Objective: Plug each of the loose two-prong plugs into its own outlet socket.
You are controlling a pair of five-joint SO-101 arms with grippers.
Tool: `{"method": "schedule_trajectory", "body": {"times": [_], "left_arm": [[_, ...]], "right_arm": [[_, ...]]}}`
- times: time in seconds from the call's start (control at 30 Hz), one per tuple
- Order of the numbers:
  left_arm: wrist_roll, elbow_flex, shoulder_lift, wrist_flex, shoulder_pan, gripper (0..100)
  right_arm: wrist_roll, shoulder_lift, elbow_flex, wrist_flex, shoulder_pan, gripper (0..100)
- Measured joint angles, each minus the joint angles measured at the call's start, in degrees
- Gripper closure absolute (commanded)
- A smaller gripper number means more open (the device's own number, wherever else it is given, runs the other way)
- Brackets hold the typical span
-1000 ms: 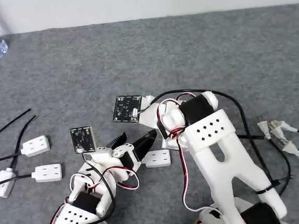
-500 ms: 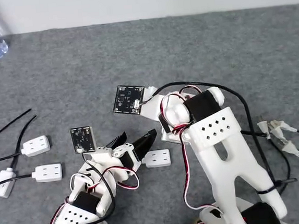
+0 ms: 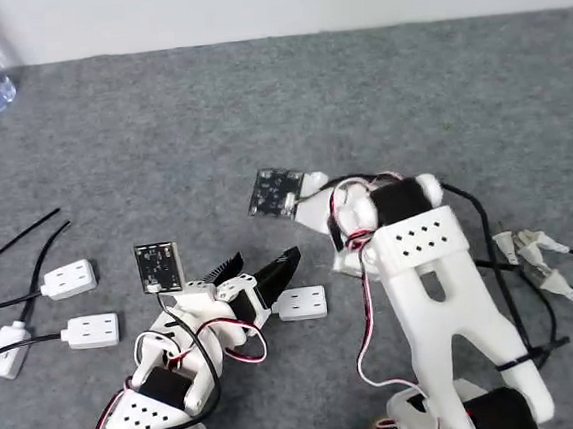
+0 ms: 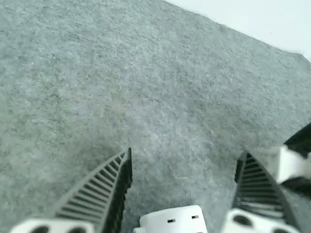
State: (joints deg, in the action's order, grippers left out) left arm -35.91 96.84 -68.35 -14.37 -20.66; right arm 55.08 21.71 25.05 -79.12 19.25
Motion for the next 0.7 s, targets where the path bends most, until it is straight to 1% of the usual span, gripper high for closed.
{"method": "schedule_trajectory", "body": {"times": [0.1,0.47,0.57,0.7], "left_arm": [[0.0,0.0,0.0,0.7,0.0,67],[0.0,0.0,0.0,0.7,0.0,67],[0.0,0.0,0.0,0.7,0.0,67],[0.0,0.0,0.0,0.7,0.0,67]], "right_arm": [[-0.2,0.0,0.5,0.9,0.4,99.1],[-6.7,0.0,0.5,1.5,9.4,99.1],[-7.6,0.0,0.5,1.5,10.5,99.1],[-8.9,0.0,-0.7,0.3,10.3,99.1]]}}
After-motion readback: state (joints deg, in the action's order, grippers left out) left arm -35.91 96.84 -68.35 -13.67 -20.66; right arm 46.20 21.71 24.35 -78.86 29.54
